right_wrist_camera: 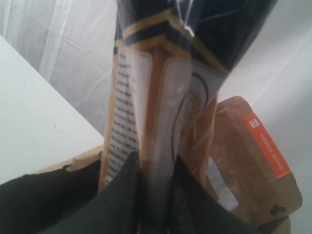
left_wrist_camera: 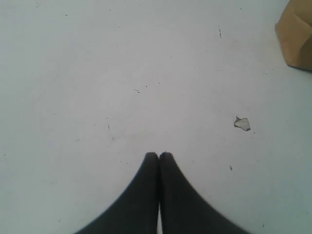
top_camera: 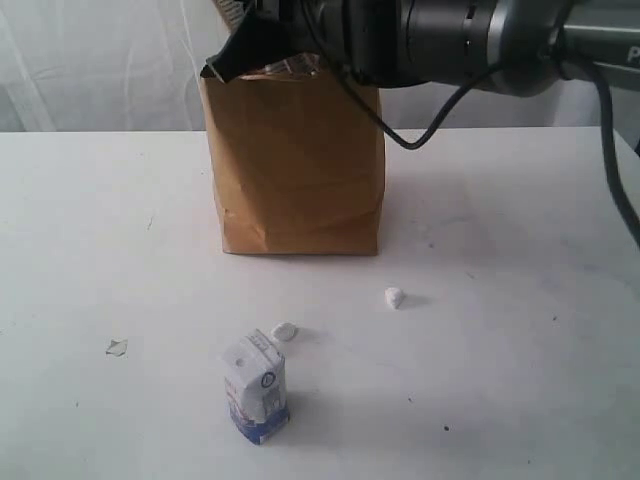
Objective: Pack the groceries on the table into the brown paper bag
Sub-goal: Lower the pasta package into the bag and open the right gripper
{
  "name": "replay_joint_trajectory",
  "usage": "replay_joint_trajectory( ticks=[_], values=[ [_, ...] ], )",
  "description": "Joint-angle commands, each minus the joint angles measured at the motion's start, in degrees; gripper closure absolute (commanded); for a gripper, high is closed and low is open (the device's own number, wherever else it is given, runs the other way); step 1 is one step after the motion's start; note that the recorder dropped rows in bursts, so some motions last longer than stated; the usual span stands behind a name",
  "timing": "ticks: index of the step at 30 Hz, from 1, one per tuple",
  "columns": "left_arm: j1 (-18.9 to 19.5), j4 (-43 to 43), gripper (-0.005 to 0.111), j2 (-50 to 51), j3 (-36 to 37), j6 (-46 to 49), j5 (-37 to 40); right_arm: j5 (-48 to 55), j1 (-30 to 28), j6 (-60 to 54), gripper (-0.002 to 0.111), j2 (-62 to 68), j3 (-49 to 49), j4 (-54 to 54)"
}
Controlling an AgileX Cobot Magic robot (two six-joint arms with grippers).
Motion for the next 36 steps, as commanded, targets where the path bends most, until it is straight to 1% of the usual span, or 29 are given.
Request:
replay_joint_trajectory(
  ticks=[1,10,18,21,22,24,27,29,31,36],
  values=[
    [0.3,0.0,0.107,-0.2,0.2,-0.1,-0.2,-0.7,-0.1,-1.6,0.108,-1.1,-0.7,-1.1],
    [0.3,0.0,0.107,-0.2,0.2,-0.1,-0.3,-1.2,-0.1,-1.6,0.108,1.1,-0.7,-1.1],
    [0.3,0.0,0.107,-0.2,0.2,-0.1,-0.4,-6.1,-0.1,-1.5,0.107,1.5,-0.7,-0.7],
    [0.3,0.0,0.107,-0.2,0.2,-0.1,-0.4,-6.4,-0.1,-1.5,0.1,1.5,-0.7,0.1],
    [0.3,0.0,0.107,-0.2,0.2,-0.1,-0.4,-6.4,-0.1,-1.5,0.096,1.5,-0.7,0.1],
    [0.3,0.0,0.107,-0.2,0.2,-0.1,-0.4,-6.4,-0.1,-1.5,0.086,1.5,-0.7,0.1],
    [0.3,0.0,0.107,-0.2,0.2,-0.1,-0.4,-6.4,-0.1,-1.5,0.068,1.5,-0.7,0.1],
    [0.3,0.0,0.107,-0.2,0.2,-0.1,-0.4,-7.7,-0.1,-1.5,0.059,1.5,-0.7,0.2],
    [0.3,0.0,0.107,-0.2,0.2,-0.1,-0.4,-10.3,-0.1,-1.5,0.054,1.5,-0.7,0.6],
    [0.3,0.0,0.107,-0.2,0.2,-0.1,-0.4,-16.2,-0.1,-1.5,0.053,1.5,-0.7,3.5]
  ],
)
